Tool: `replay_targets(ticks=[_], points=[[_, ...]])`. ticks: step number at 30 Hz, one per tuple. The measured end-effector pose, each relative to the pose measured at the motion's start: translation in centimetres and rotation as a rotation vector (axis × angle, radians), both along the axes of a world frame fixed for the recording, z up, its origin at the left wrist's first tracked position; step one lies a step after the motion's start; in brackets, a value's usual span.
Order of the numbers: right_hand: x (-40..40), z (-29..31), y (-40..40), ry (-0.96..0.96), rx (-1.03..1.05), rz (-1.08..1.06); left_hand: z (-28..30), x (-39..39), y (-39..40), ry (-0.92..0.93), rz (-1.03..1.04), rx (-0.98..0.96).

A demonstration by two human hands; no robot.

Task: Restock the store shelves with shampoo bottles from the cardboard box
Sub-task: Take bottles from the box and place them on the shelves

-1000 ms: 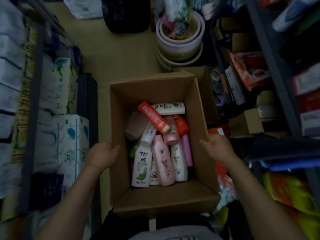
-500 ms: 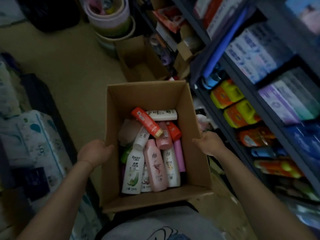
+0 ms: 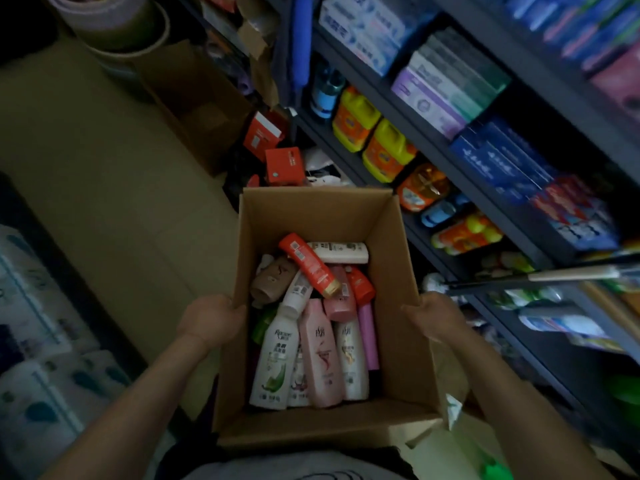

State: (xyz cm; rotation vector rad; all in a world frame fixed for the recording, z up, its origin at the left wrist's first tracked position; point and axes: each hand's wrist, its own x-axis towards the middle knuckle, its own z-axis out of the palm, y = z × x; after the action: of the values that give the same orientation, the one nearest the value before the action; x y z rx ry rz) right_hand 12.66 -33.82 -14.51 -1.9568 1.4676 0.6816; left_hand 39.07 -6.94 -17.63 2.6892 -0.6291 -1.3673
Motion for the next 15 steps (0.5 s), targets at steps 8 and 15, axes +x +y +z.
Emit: replay_targets(ticks=[8, 15], points=[[-16.7, -1.8, -6.0, -0.094, -0.058, 0.125, -0.6, -18.5, -5.5, -0.126, -0.015, 0.019], [-28.5, -4.9, -10.6, 0.019, -0.052, 0.216, -4.9, -33.5, -8.8, -0.05, 0.087, -0.025]])
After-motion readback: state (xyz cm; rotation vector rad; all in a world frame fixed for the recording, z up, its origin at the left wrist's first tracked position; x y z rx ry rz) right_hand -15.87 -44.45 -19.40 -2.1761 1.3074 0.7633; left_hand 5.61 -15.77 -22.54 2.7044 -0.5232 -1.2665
